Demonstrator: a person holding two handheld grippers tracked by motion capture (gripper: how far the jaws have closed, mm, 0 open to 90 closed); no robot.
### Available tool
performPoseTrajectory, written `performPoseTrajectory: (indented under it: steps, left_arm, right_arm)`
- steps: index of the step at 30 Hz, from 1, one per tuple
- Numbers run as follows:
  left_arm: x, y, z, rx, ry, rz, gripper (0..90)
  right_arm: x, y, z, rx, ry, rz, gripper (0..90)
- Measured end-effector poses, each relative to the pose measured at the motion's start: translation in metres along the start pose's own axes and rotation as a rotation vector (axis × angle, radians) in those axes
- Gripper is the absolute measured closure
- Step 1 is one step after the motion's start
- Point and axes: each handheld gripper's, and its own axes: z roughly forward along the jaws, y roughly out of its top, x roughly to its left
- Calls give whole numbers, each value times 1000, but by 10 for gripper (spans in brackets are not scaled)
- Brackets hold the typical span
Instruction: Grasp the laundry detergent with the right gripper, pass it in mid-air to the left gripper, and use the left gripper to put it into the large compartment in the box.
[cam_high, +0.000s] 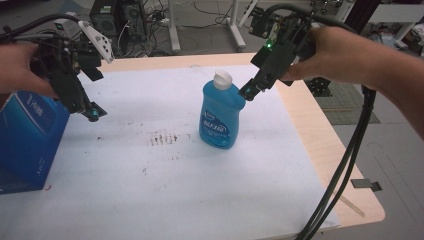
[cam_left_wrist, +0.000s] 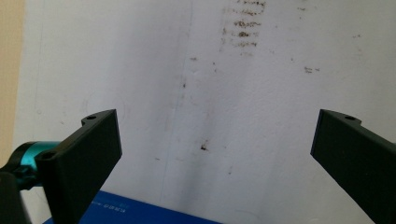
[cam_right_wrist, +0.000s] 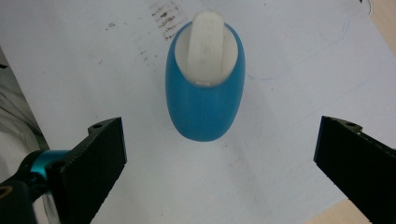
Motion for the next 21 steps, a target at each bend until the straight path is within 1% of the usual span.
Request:
performPoseTrajectory:
  steps: [6,8,10,11,13,15,21]
  left_arm:
    - [-1,1,0,2,-1,3,17]
    - [0,1,1,2,-1,7,17]
    - [-1,1,1,2,-1,7,18]
    - [-1,1,2,3,-4,1,17]
    - [-1,1,2,6,-4,9,18]
    - [-1,1,2,3,-5,5,18]
    - [-1,1,2,5,-6,11,17]
  right_arm:
    - [-2,-16,8,-21,14,49,14]
    - [-2,-19,10,-23,16,53,14]
    - [-2,-23,14,-28,19,68,14]
    - [-3,-24,15,-36,23,69,14]
    - [-3,-27,18,-45,27,84,14]
    - [-3,-30,21,-56,30,90,14]
    - [-4,-41,34,-108,36,112,14]
